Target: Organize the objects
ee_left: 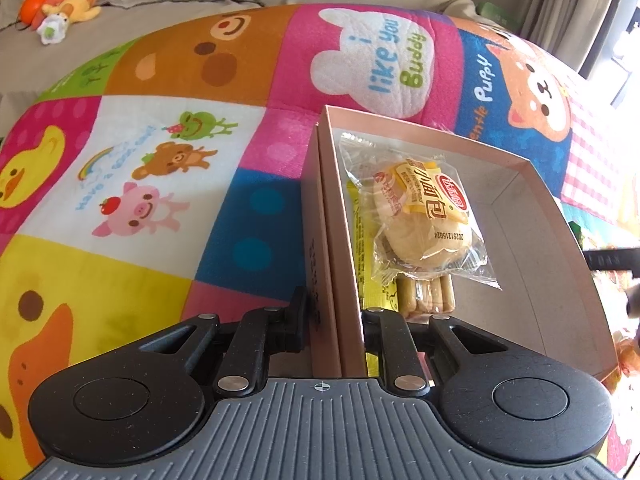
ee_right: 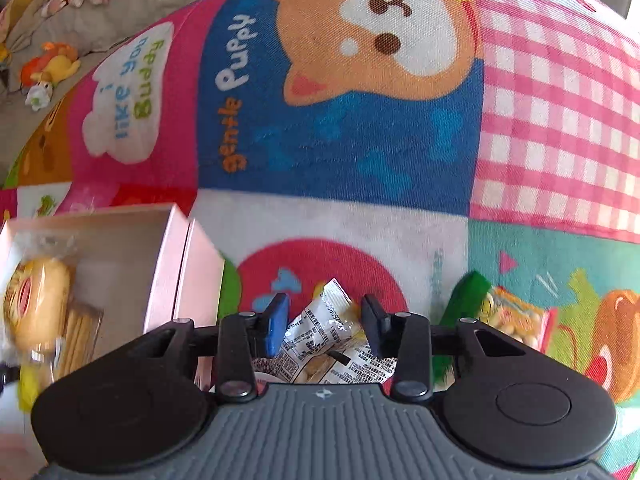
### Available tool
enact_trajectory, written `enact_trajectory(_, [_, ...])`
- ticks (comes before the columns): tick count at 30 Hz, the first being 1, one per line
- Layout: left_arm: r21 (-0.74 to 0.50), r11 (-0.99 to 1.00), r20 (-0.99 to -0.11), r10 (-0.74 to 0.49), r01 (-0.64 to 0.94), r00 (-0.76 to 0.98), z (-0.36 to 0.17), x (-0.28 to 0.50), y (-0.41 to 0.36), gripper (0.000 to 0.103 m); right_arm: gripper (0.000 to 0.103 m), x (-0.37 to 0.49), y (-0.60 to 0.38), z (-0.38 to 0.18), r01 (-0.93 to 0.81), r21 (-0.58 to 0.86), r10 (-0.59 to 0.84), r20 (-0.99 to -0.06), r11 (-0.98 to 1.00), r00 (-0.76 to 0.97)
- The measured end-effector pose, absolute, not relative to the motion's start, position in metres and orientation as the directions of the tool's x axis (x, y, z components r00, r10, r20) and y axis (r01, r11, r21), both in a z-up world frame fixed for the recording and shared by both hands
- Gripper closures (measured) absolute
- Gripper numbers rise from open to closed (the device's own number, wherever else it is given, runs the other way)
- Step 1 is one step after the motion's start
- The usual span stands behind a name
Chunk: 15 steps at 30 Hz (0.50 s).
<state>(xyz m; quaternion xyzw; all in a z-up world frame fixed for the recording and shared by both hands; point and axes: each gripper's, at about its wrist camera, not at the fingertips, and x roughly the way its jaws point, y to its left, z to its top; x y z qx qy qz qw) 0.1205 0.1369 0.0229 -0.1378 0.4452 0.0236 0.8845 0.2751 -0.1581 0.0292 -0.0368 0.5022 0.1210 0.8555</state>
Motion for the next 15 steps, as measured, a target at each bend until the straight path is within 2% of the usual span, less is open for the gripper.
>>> enact_trajectory(9, [-0.221, 0.961, -0.794, -0.077, -0.168, 0.603, 0.023, 0.12, 0.136, 0.084, 0.063, 0.147, -0.201, 0.047, -0.376, 0.116, 0.269, -0.883, 0.919, 0.386])
enact_trajectory(10, [-0.219, 0.961, -0.794, -0.075, -0.168, 0.603, 0.023, 0.12, 0.136, 0.084, 0.059, 0.133, -0.209, 0.057, -0.377, 0.132, 0.292, -0.864, 0.917, 0.41])
enact_trajectory(12, [-0.215, 0.962, -0.796, -0.072, -0.17, 0.602, 0.023, 0.12, 0.136, 0.084, 0.046, 0.111, -0.229, 0.077, -0.359, 0.129, 0.304, -0.817, 0.924, 0.49])
enact_trajectory(13, [-0.215, 0.962, -0.796, -0.071, -0.171, 0.601, 0.023, 0.12, 0.136, 0.084, 0.035, 0.104, -0.24, 0.086, -0.338, 0.115, 0.292, -0.791, 0.934, 0.537])
enact_trajectory(14, [-0.215, 0.961, -0.796, -0.07, -0.173, 0.602, 0.023, 0.12, 0.136, 0.084, 0.031, 0.098, -0.253, 0.094, -0.302, 0.094, 0.264, -0.762, 0.949, 0.592])
enact_trajectory(15, [-0.216, 0.961, -0.795, -0.07, -0.174, 0.602, 0.023, 0.12, 0.136, 0.084, 0.031, 0.095, -0.263, 0.097, -0.268, 0.071, 0.229, -0.746, 0.961, 0.625])
